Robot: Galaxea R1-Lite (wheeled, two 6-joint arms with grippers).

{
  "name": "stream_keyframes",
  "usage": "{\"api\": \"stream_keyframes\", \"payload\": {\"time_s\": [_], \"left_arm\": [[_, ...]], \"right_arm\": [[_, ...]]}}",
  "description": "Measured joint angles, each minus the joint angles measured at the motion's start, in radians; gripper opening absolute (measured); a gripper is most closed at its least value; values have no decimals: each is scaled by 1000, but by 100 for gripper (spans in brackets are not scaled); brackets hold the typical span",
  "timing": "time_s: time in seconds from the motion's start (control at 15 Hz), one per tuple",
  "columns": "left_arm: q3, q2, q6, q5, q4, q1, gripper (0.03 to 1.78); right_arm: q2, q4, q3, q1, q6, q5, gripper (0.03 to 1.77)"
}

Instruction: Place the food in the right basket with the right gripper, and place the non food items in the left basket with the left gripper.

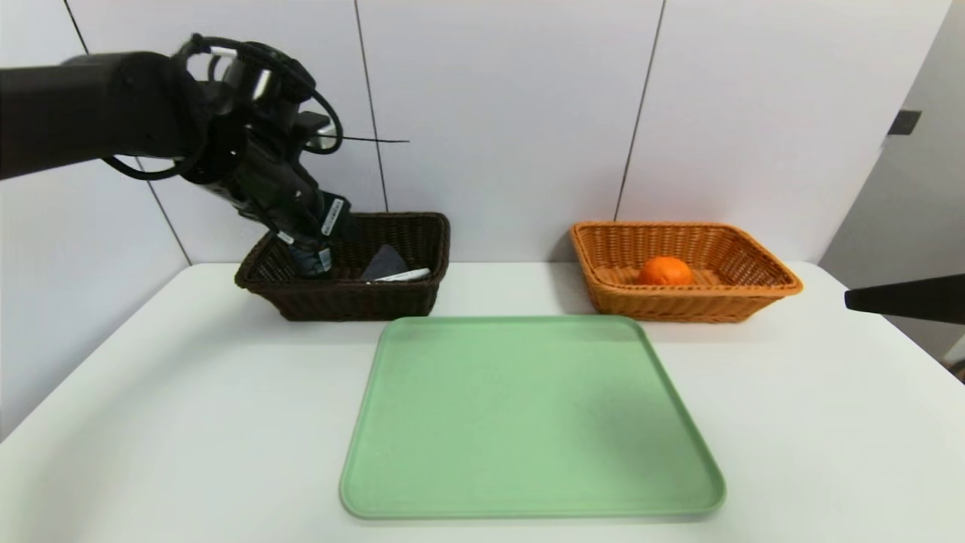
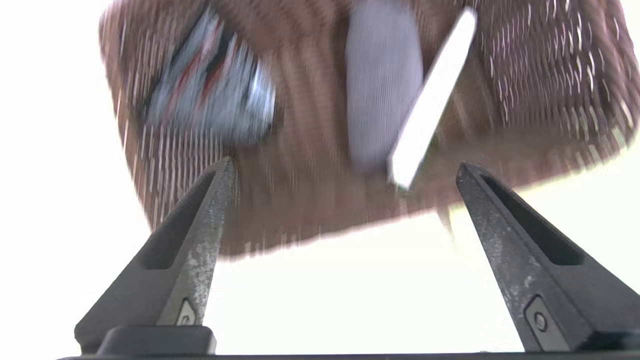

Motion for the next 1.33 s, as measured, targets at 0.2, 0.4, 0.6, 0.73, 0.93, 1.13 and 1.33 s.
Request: {"api": "stream_keyframes", "payload": {"time_s": [0.2,0.4,0.6,0.73,0.93,1.13,1.33], "left_arm": [[77,-148,-86,2,106,0,162],[246,-337,-118,9,136,0,165],[455,-536,-137,17,141,18,167],[584,-658,-148,44,139,34,167],[756,-818,-161,123,112,64,168],[865,-947,-158,137,72,102,169],[948,-1065,-153,135,66,159,169]], "right_arm": [[9,-1,-15,-3,-6,0,170],[3,7,-20,-2,-15,-5,170],[-31,8,7,-8,-22,-57,170],[-79,9,43,-29,-48,-78,170],[-178,7,104,-117,-66,-72,170],[-280,13,144,-213,-72,-62,170],[-368,48,159,-281,-73,-10,170]]}}
